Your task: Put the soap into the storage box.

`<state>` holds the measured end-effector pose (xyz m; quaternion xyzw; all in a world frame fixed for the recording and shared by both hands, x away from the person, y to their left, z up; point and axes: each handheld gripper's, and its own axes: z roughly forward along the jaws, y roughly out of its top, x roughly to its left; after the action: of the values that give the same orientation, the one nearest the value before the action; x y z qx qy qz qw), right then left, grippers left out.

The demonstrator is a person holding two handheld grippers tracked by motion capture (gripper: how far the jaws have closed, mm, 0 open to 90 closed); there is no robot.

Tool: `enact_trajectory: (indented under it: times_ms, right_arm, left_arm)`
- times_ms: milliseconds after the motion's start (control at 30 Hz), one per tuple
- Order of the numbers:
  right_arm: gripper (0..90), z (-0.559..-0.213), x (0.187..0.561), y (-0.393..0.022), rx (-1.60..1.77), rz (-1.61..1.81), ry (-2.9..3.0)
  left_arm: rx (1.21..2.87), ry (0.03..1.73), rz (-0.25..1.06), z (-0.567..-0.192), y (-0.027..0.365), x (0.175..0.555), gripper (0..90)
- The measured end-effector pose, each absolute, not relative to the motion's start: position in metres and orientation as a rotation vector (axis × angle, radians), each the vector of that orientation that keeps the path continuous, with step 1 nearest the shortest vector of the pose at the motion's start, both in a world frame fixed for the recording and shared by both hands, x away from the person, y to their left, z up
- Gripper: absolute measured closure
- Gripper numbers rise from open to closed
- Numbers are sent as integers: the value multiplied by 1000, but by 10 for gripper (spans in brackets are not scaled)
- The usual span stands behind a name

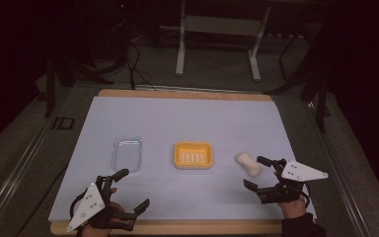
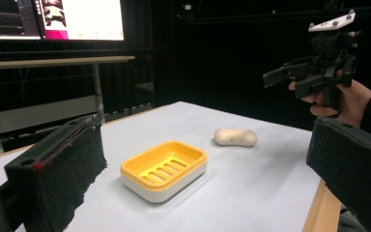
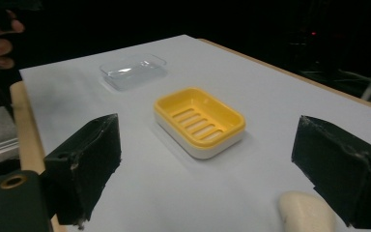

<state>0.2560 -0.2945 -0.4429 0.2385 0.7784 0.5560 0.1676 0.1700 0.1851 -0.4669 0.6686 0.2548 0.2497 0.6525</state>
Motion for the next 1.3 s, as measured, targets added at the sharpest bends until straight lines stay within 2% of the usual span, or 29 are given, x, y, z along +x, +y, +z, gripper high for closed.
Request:
enact_trajectory:
  times_ms: [400, 800, 1300]
  right_arm:
    - [100, -422, 264, -303, 595, 1543, 2316]
    - [125, -421, 269, -302, 593, 1578, 2293]
    - [113, -414, 279, -288, 569, 1327, 2565]
  left_arm:
    - [1539, 575, 546, -470, 185, 168, 2]
    - [1546, 572, 544, -470, 188, 164, 2]
    - [1561, 571, 535, -472, 186, 165, 2]
